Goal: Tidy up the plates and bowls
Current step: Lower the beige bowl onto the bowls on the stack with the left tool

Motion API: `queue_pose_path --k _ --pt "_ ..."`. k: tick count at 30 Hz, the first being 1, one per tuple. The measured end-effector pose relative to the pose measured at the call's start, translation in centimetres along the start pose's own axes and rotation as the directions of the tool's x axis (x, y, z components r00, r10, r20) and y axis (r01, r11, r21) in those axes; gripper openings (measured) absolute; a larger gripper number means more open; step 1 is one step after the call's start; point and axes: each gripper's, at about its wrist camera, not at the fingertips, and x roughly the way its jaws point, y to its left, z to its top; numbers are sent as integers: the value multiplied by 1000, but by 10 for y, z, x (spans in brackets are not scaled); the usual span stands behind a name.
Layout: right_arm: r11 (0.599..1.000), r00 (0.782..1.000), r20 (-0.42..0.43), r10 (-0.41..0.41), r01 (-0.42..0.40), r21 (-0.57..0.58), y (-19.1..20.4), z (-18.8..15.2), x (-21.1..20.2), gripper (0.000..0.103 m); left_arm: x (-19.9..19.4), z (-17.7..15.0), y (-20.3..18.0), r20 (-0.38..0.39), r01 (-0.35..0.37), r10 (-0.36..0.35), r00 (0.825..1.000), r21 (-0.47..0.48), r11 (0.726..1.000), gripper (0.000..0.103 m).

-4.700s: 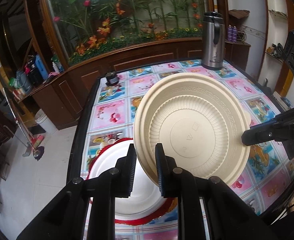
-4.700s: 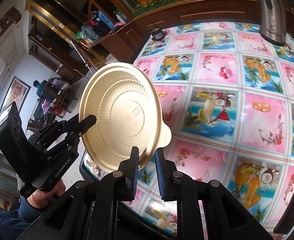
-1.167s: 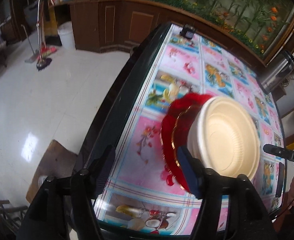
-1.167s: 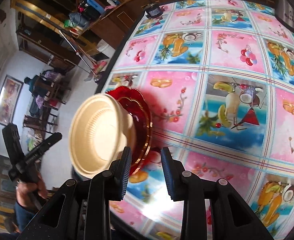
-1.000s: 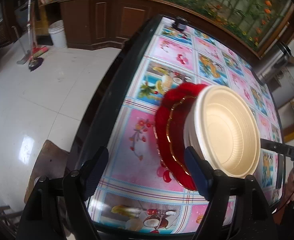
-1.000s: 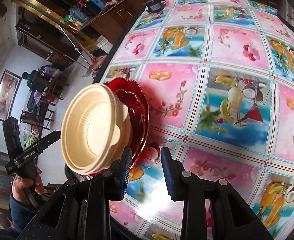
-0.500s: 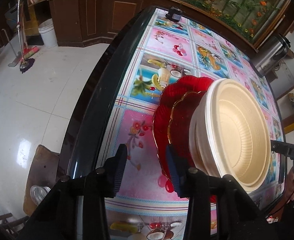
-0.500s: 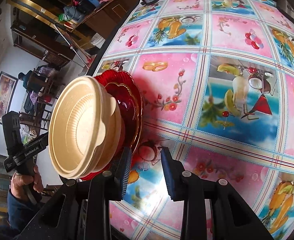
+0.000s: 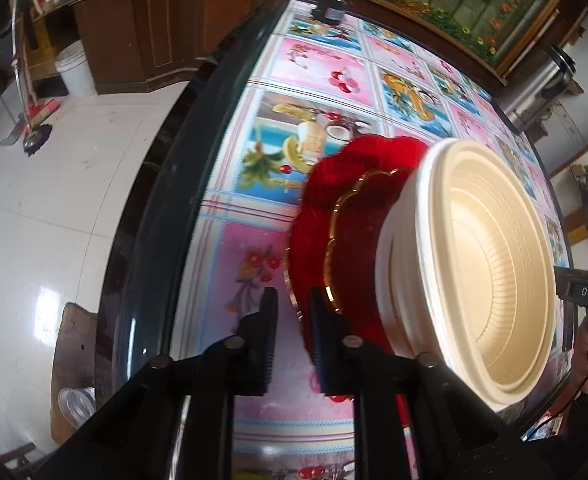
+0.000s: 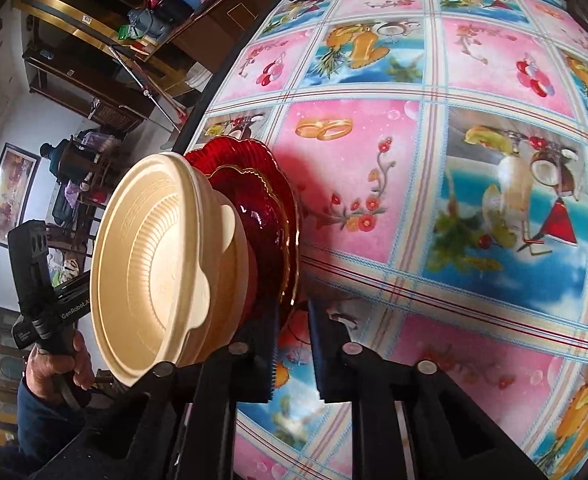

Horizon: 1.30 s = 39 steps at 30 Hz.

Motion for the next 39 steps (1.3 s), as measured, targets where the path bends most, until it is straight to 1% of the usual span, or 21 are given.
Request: queue_pose_path --k 3,8,11,14,18,23,30,35,39 --pt "1000 1000 6 -11 11 -4 2 -1 0 11 3 1 -3 3 -2 2 1000 15 1000 10" --pt "1000 1000 11 -3 3 -1 1 -4 -3 11 3 1 -9 -1 -4 4 1000 30 1000 9" --pt "1000 1000 23 -15 15 -5 -1 -7 -9 11 5 1 -20 -3 -9 9 1000 48 999 9" --pt "1000 999 39 -12 11 19 -9 -9 -18 11 5 3 -35 0 1 -1 1000 71 997 9" --pt "998 997 72 -18 14 60 -28 -16 -40 11 7 7 -68 1 21 -21 1000 117 993 9" --pt "992 992 120 -45 30 124 -60 -30 -73 11 16 9 -114 -11 55 -54 998 176 983 9" --pt "975 979 170 -116 80 208 -109 -63 -121 11 35 2 -188 -28 101 -97 995 245 964 9" --pt "955 970 185 -158 103 279 -147 -84 -144 11 50 -2 -228 -33 100 -94 995 292 951 9" --pt "947 962 196 -189 126 294 -162 -88 -153 11 61 -1 -244 -23 85 -81 996 300 950 10"
